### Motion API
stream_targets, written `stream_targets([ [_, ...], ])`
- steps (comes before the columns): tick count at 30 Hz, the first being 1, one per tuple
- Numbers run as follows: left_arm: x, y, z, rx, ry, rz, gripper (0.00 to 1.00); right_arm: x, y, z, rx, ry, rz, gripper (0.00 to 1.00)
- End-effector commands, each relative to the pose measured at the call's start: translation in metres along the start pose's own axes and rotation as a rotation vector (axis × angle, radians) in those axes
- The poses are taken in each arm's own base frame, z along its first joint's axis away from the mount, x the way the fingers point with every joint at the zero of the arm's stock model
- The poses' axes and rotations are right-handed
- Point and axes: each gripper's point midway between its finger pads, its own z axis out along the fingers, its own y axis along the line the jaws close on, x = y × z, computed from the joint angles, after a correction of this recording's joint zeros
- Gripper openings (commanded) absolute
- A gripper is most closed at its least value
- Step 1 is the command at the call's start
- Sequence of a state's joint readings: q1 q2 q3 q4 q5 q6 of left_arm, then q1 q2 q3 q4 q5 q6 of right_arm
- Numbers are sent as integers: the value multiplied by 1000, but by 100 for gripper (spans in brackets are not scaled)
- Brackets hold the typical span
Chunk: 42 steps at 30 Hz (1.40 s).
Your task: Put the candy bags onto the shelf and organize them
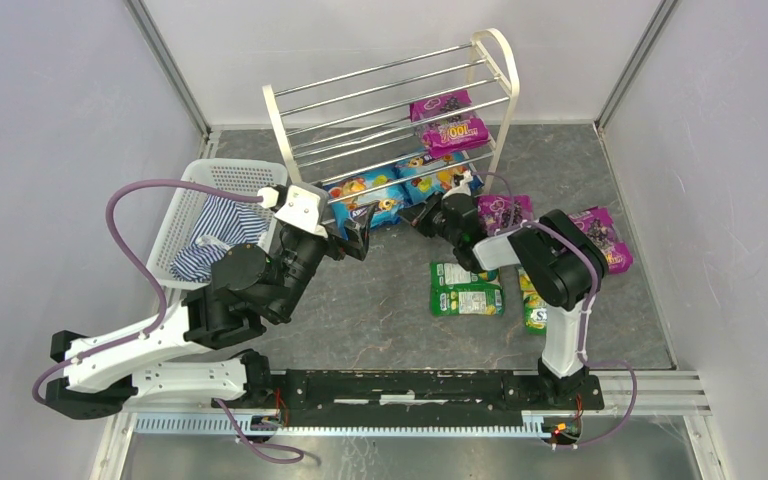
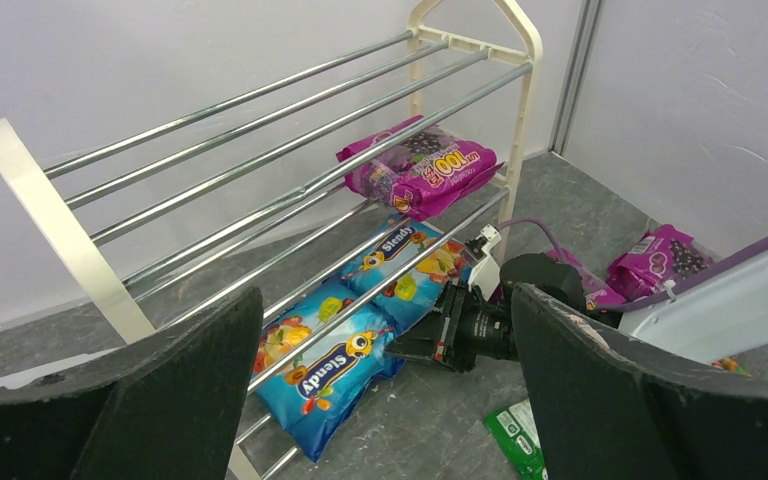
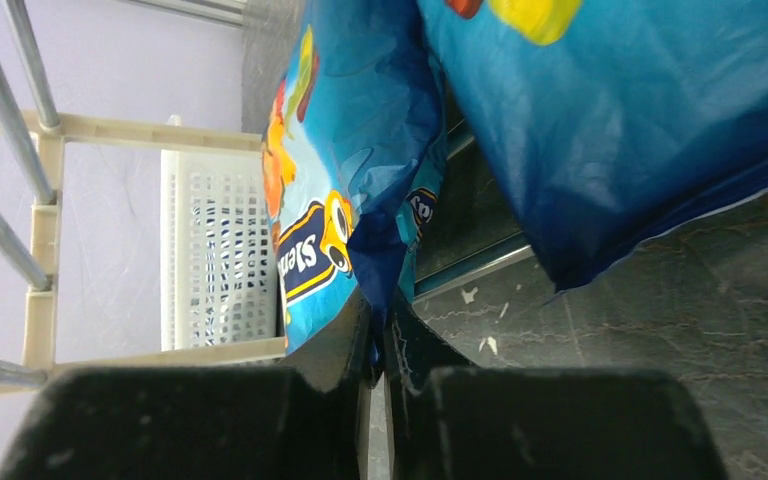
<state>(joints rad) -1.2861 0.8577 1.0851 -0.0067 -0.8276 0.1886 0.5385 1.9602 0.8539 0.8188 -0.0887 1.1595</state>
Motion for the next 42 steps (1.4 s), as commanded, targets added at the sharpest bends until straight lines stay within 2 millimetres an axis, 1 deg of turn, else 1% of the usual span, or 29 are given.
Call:
stream_targets([
  [1, -6, 0, 0, 2, -18, -17, 100, -30, 8, 9, -9, -78, -69, 7],
  [3, -6, 0, 0, 3, -18, -18, 100, -36, 10, 17, 10, -75, -126, 5],
  [4, -7, 0, 0, 3, -19, -19, 100, -36, 7, 20, 25, -62, -141, 4],
  [6, -7, 0, 0, 3, -19, -21, 100, -34, 11, 24, 18, -35, -164, 5],
  [7, -6, -1, 0, 3, -18, -20, 100, -33, 12, 21, 13, -24, -169, 8],
  [9, -6, -1, 0, 3, -18, -21, 100, -27, 13, 11, 11, -1, -173, 19],
  [11, -7, 0, 0, 4, -20, -22, 100, -19, 13, -9, -1, 18, -172, 29],
  [12, -7, 0, 0, 4, -20, -25, 100, -12, 6, -22, 6, 32, -177, 35],
  [13, -7, 0, 0, 5, -21, -27, 100, -10, 7, -35, 4, 36, -192, 40],
  [14, -7, 0, 0, 6, -21, -28, 100, -6, 3, -50, 8, 48, -211, 43],
  [15, -7, 0, 0, 6, -20, -29, 100, 1, -5, -64, 28, 72, -240, 47],
  [16, -6, -1, 0, 6, -19, -28, 100, 4, -7, -78, 33, 88, -274, 50],
  [17, -6, -1, 0, 6, -19, -32, 100, 12, -18, -92, 61, 121, -317, 53],
  [20, -4, -3, 0, 11, -18, -35, 100, 21, -48, -138, 162, 187, -469, 62],
  [22, -4, -5, 1, 16, -17, -41, 100, 17, -69, -169, 253, 182, -557, 69],
  [23, -4, -5, 1, 19, -17, -43, 100, 10, -72, -182, 274, 157, -599, 73],
  [24, -4, -6, 1, 23, -18, -46, 100, 4, -81, -195, 318, 136, -642, 78],
  [25, -4, -7, 1, 26, -18, -48, 100, -7, -83, -206, 344, 94, -678, 83],
  [27, -4, -7, 0, 28, -17, -52, 100, -26, -93, -227, 409, 44, -705, 92],
  [29, -5, -5, 0, 22, -19, -53, 100, -45, -98, -242, 451, 0, -705, 98],
  [30, -5, -5, 0, 19, -19, -53, 100, -56, -97, -247, 466, -28, -703, 98],
  [32, -4, -4, 0, 15, -17, -51, 100, -71, -95, -253, 489, -50, -700, 98],
  [33, -3, -4, 0, 14, -16, -50, 100, -77, -93, -254, 494, -54, -692, 98],
  [35, -1, -6, 1, 15, -13, -46, 100, -88, -94, -254, 506, -58, -653, 98],
  [36, -1, -7, 1, 16, -12, -46, 100, -89, -93, -251, 483, -52, -622, 98],
  [38, 1, -9, 3, 23, -6, -42, 100, -90, -95, -246, 437, -49, -526, 98],
  [40, 2, -12, 4, 27, 0, -41, 100, -93, -106, -244, 420, -75, -363, 98],
  [41, 3, -13, 4, 28, 3, -38, 100, -96, -107, -243, 384, -97, -291, 98],
  [42, 5, -14, 5, 31, 6, -36, 100, -94, -108, -240, 346, -117, -201, 98],
])
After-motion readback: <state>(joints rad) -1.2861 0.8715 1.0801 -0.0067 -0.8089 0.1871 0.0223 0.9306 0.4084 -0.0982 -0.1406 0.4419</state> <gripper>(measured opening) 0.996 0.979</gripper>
